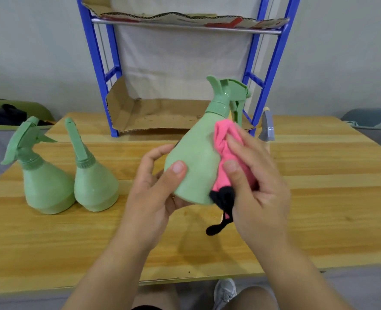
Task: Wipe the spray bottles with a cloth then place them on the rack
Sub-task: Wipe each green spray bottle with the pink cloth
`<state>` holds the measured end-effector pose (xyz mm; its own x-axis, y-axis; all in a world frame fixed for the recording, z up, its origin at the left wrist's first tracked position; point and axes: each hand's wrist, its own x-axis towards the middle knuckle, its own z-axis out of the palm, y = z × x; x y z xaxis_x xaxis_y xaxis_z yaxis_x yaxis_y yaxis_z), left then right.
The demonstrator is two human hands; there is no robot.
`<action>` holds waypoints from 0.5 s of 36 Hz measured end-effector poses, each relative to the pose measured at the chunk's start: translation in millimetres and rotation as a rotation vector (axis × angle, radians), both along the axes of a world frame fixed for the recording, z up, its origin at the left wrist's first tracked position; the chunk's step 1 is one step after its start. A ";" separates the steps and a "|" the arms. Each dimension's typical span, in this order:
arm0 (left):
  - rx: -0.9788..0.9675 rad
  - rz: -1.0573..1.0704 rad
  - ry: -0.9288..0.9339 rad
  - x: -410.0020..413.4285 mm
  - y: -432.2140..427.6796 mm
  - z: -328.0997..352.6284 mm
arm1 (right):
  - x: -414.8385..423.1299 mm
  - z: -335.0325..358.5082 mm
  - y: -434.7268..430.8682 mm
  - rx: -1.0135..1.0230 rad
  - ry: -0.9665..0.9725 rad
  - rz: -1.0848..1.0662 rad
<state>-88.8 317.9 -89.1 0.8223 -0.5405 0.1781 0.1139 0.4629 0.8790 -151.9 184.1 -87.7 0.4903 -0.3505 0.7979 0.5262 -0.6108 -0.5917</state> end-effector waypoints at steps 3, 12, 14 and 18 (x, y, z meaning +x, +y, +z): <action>-0.008 -0.025 0.009 0.2 2.6 -0.5 | -3.2 -8.2 -0.4 -0.100 -0.021 0.003; 0.085 -0.055 -0.020 1.2 -1.7 -0.8 | 4.8 13.6 -6.8 0.360 0.062 0.073; 0.132 -0.037 -0.034 1.8 -2.0 -0.4 | 3.7 9.9 -5.5 0.354 0.065 0.066; 0.143 0.012 -0.028 -0.6 -5.1 -3.4 | 3.0 -0.1 -5.6 0.323 0.099 0.030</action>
<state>-89.5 312.8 -92.5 0.8246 -0.5523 0.1227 0.0840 0.3340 0.9388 -148.9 178.6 -87.7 0.5739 -0.5615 0.5962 0.4712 -0.3690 -0.8011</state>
